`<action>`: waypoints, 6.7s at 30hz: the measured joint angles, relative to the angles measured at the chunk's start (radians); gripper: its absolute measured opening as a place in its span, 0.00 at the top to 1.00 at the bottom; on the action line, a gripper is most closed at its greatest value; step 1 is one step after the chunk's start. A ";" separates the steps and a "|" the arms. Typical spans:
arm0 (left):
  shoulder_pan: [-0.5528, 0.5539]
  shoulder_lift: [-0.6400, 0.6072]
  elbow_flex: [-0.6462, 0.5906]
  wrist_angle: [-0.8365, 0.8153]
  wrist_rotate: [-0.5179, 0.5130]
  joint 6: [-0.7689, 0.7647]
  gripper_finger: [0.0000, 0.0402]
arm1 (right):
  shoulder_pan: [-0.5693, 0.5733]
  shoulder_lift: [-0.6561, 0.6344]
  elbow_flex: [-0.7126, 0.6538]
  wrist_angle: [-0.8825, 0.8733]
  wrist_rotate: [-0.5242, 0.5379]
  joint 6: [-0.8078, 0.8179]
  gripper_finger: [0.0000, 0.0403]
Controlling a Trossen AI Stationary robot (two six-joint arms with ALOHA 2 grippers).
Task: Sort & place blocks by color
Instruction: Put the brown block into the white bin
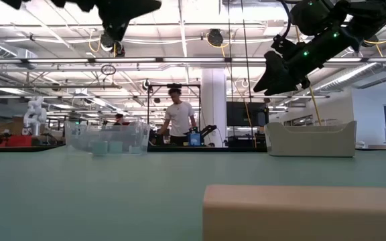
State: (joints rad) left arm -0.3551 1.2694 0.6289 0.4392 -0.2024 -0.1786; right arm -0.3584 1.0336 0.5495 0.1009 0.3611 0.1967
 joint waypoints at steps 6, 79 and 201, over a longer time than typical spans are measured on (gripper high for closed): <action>-0.071 0.144 0.102 0.000 -0.008 0.049 0.47 | 0.000 0.000 0.000 0.000 0.000 0.000 0.33; -0.255 0.939 0.691 -0.267 0.037 -0.009 0.41 | 0.000 0.000 0.000 0.000 0.000 0.000 0.33; 0.276 0.347 0.689 -0.698 -0.318 0.192 0.35 | 0.292 0.329 0.000 0.896 -0.230 0.822 0.90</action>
State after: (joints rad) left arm -0.0791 1.6165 1.3178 -0.2590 -0.5209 0.0136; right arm -0.0669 1.3626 0.5495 0.9966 0.1307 1.0185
